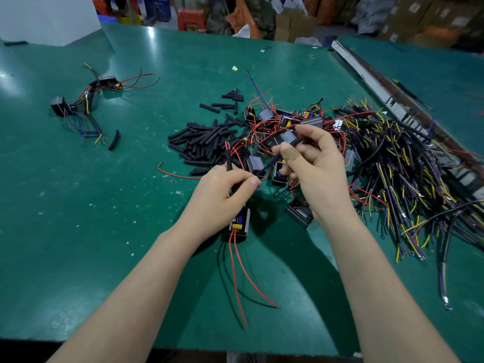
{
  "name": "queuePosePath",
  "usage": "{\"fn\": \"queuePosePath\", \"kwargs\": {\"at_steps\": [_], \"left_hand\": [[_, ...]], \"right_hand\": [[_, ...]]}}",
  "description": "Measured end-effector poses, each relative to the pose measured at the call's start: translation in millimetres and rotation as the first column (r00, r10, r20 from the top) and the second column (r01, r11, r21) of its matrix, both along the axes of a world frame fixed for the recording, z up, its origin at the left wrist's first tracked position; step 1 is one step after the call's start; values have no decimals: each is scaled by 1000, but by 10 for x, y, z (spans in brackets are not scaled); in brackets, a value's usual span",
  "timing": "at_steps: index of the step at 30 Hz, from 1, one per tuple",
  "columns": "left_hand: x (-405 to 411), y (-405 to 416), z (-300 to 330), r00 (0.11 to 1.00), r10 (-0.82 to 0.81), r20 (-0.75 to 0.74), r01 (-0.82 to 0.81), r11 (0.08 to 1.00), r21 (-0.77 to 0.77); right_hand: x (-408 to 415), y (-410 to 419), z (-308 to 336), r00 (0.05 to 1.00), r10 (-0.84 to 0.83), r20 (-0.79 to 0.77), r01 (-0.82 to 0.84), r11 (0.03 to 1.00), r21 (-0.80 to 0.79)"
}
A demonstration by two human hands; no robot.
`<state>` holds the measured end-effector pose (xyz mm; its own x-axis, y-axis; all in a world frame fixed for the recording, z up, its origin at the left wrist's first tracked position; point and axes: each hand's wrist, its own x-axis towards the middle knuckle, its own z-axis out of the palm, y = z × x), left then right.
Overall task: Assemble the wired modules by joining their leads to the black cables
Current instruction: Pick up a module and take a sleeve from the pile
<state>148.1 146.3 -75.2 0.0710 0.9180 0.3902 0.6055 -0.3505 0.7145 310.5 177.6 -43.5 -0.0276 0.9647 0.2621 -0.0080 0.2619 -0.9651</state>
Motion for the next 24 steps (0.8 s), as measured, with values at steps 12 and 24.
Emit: {"fn": "queuePosePath", "kwargs": {"at_steps": [12, 24], "left_hand": [[29, 46, -45, 998, -24, 55, 28, 997, -79], [52, 85, -67, 994, -11, -113, 1, 995, -96]], "right_hand": [[-43, -21, -22, 996, 47, 77, -43, 997, -61], [-78, -27, -88, 934, 137, 330, -144, 990, -4]]}}
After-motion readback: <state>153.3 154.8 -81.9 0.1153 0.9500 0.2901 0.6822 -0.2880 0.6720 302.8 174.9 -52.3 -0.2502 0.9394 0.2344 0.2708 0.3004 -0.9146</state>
